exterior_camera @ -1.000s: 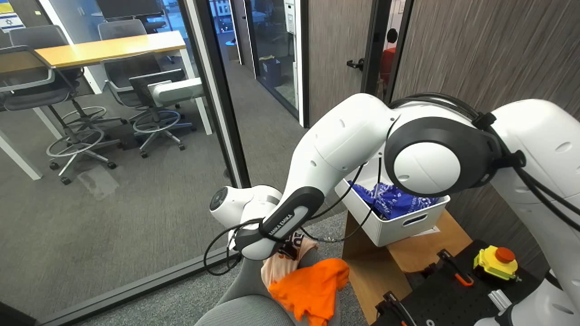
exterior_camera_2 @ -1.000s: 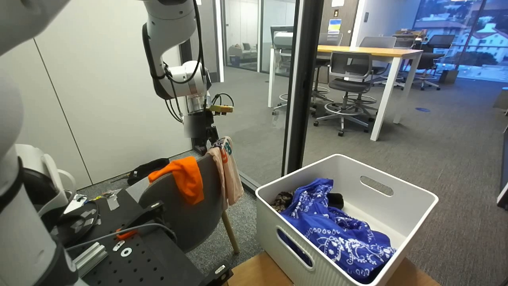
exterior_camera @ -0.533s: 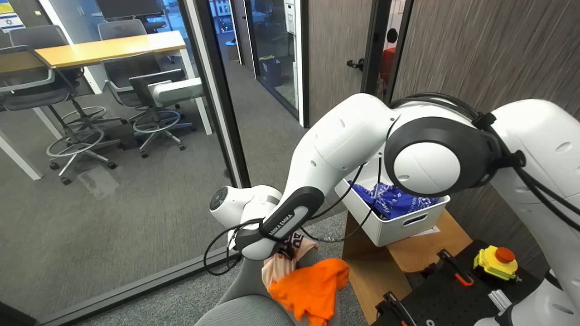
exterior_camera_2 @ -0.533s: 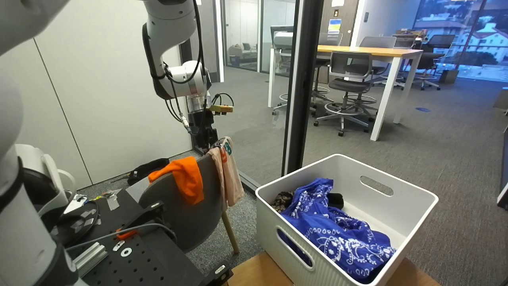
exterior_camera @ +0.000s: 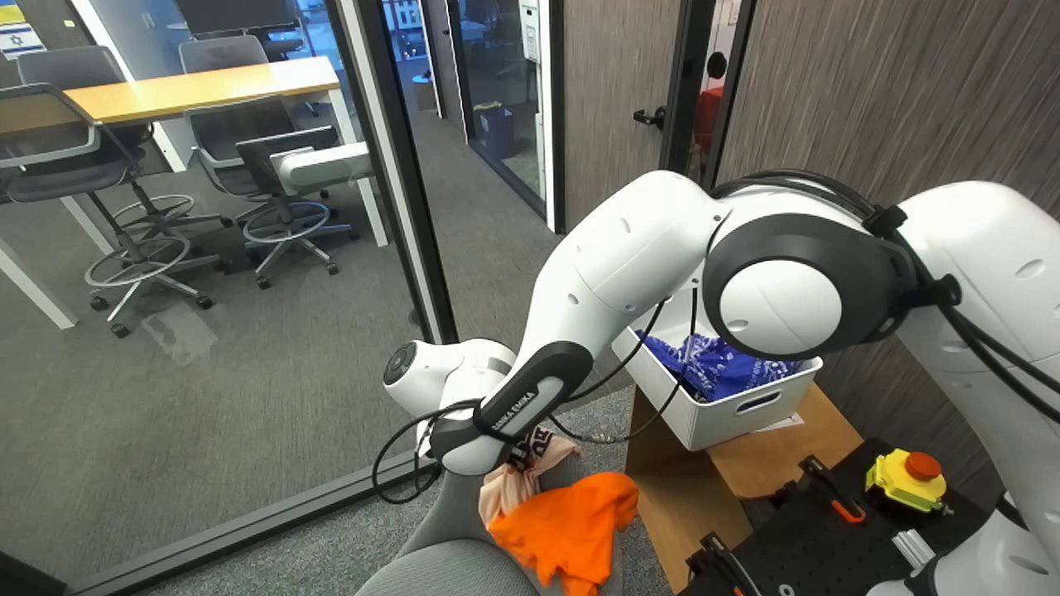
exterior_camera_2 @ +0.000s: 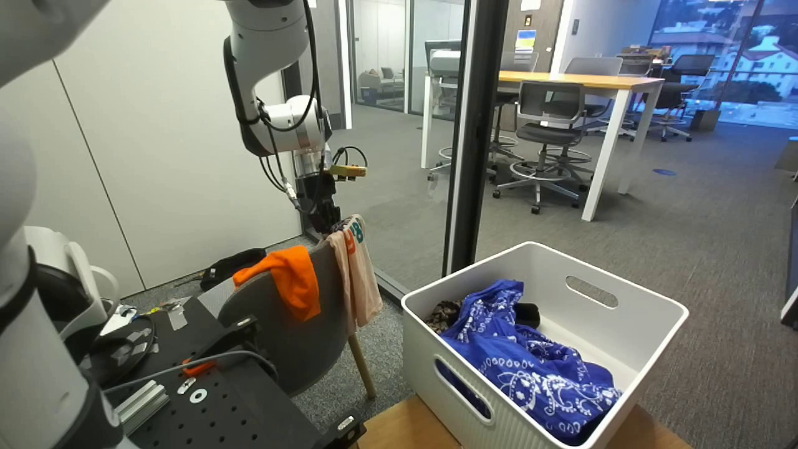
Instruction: Put the beige shirt in the box
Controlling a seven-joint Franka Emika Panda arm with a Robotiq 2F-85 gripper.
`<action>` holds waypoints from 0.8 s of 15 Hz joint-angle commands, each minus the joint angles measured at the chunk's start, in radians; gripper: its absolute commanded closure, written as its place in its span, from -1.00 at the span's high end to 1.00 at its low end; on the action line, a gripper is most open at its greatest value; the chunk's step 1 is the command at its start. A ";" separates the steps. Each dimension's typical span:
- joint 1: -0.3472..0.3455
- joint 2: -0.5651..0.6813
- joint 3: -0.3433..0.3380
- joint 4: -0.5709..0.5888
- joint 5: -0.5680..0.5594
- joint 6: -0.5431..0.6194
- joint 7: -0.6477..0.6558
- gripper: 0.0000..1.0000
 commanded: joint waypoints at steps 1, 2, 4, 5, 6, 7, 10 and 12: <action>0.001 -0.010 -0.019 -0.018 -0.018 0.013 -0.003 -0.71; 0.003 -0.009 -0.021 -0.017 -0.021 0.010 -0.002 -0.71; 0.013 -0.009 -0.033 -0.010 -0.036 -0.009 0.000 -0.71; 0.019 -0.010 -0.041 -0.006 -0.046 -0.023 0.002 -0.73; 0.028 -0.013 -0.051 -0.002 -0.060 -0.038 0.007 -0.75; 0.039 -0.016 -0.064 0.002 -0.076 -0.060 0.013 -0.77; 0.067 -0.017 -0.083 0.020 -0.109 -0.135 0.024 -0.75; 0.079 -0.017 -0.086 0.034 -0.120 -0.188 0.030 -0.77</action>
